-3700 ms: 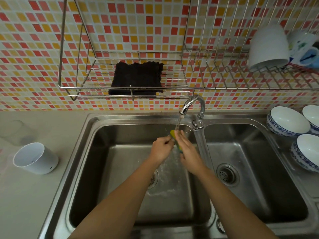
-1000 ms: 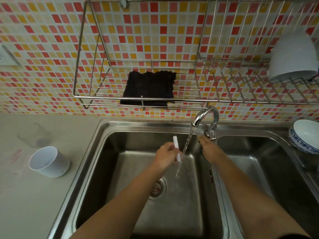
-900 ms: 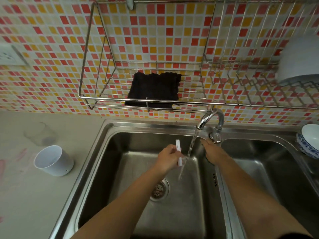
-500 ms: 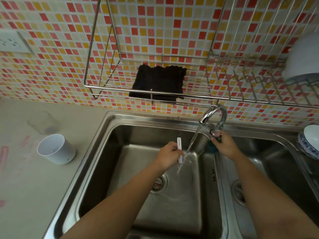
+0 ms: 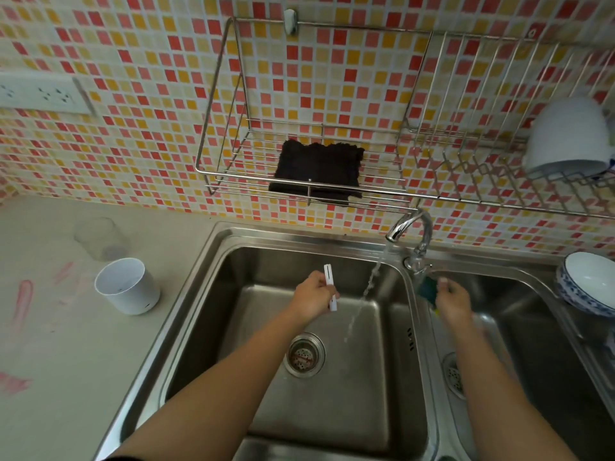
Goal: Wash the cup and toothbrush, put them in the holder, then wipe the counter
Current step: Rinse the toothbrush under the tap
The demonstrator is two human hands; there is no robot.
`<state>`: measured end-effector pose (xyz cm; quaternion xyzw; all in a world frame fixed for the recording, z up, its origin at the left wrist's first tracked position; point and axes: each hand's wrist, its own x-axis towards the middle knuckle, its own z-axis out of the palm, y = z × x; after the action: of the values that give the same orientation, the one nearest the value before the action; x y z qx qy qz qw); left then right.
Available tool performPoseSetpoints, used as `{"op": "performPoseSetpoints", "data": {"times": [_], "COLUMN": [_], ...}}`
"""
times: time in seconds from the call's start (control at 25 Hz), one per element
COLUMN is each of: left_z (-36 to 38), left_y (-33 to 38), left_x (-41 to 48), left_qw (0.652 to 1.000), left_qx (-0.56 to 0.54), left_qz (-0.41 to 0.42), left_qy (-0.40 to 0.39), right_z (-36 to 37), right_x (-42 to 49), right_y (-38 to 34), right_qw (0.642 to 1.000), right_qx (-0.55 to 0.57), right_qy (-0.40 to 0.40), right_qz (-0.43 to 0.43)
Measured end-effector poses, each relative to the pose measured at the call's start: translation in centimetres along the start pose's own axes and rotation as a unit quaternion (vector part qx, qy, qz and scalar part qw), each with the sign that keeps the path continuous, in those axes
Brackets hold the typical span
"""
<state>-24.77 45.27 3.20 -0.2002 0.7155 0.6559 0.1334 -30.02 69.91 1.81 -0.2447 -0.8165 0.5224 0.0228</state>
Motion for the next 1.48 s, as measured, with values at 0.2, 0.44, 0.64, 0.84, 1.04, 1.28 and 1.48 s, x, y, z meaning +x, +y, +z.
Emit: {"op": "performPoseSetpoints", "data": {"times": [0.2, 0.44, 0.64, 0.84, 1.04, 1.28, 1.48], "left_z": [-1.3, -4.4, -7.9, -10.7, -11.8, -11.9, -12.4], "left_y": [-1.5, -3.3, -3.5, -3.0, -3.0, -2.9, -2.1], "left_x": [-1.2, -2.8, -4.0, -4.4, -4.5, -4.4, -5.0], "left_qw": [0.998, 0.997, 0.996, 0.988, 0.989, 0.997, 0.996], "left_qx": [0.061, 0.068, 0.05, 0.09, 0.097, -0.006, -0.078], "left_qz": [0.005, 0.005, 0.012, 0.032, 0.039, 0.009, -0.004], "left_qy": [0.015, 0.038, 0.077, 0.118, 0.108, 0.07, 0.031], "right_z": [-1.5, -2.2, 2.5, 8.3, 10.3, 8.5, 4.8], "right_x": [-9.7, -17.0, -17.7, -16.9, -16.3, -18.7, -21.4], "right_y": [0.2, -11.3, -16.4, -11.9, -10.1, -13.0, -21.5], "right_qw": [0.965, 0.857, 0.947, 0.945, 0.92, 0.893, 0.807], "right_qx": [0.242, 0.502, 0.236, -0.095, -0.215, -0.13, 0.156], "right_qy": [0.042, -0.112, -0.195, -0.148, -0.131, -0.228, -0.478], "right_qz": [0.091, 0.002, -0.1, -0.275, -0.3, -0.365, -0.309]}}
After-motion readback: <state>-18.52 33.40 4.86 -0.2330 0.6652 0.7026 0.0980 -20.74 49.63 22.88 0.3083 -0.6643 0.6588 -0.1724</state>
